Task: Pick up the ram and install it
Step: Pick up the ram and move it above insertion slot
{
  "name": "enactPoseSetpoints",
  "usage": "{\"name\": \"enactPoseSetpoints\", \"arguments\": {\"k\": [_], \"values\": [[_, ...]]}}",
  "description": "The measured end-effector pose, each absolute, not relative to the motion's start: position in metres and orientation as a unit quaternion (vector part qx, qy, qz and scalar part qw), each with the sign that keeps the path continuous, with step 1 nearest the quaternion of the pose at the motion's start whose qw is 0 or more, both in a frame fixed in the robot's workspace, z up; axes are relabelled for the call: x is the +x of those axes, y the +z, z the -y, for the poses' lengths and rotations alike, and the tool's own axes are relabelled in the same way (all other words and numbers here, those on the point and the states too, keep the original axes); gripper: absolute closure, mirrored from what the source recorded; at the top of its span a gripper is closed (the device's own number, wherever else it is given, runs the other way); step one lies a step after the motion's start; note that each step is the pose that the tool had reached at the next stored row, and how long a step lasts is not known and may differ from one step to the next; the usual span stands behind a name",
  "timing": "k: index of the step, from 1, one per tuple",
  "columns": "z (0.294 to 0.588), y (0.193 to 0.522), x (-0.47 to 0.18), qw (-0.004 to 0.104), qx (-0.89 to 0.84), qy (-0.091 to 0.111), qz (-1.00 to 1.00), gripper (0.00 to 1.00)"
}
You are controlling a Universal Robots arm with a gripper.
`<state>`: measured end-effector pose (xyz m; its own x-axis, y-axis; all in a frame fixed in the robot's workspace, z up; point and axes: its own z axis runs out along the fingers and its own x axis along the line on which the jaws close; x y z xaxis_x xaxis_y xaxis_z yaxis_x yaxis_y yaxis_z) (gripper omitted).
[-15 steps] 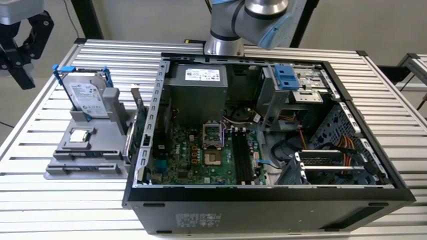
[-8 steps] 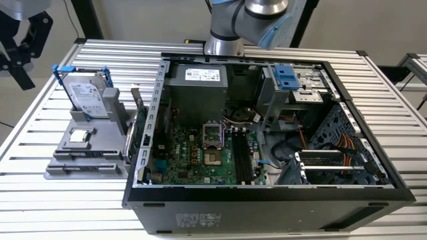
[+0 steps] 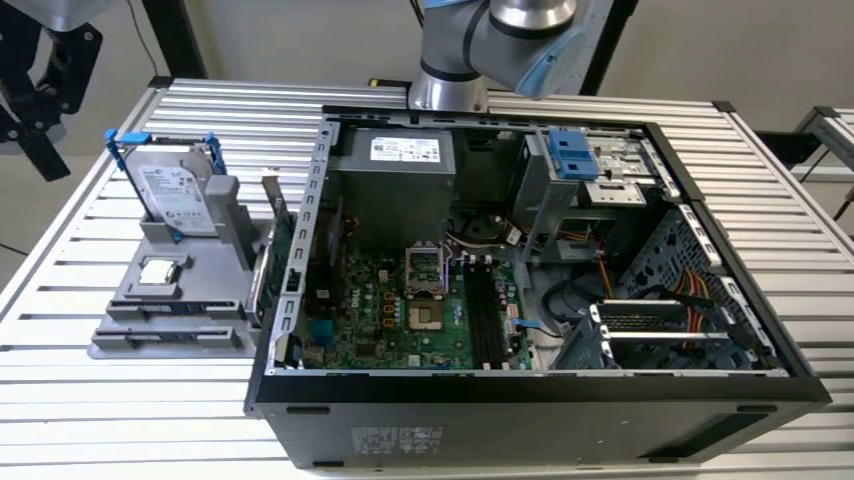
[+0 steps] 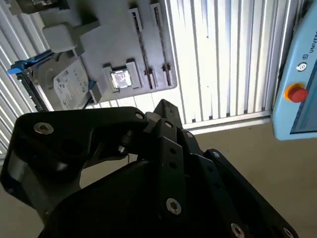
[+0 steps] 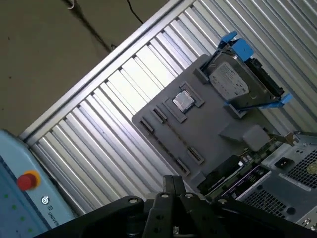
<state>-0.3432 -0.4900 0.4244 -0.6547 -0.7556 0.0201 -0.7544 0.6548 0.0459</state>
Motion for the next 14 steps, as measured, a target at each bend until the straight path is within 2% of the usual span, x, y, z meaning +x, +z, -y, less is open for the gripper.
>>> {"name": "enactPoseSetpoints", "arguments": {"k": [14], "values": [[0.4899, 0.4244, -0.3432, 0.021, 0.527, -0.014, 0.849, 1.00]]}}
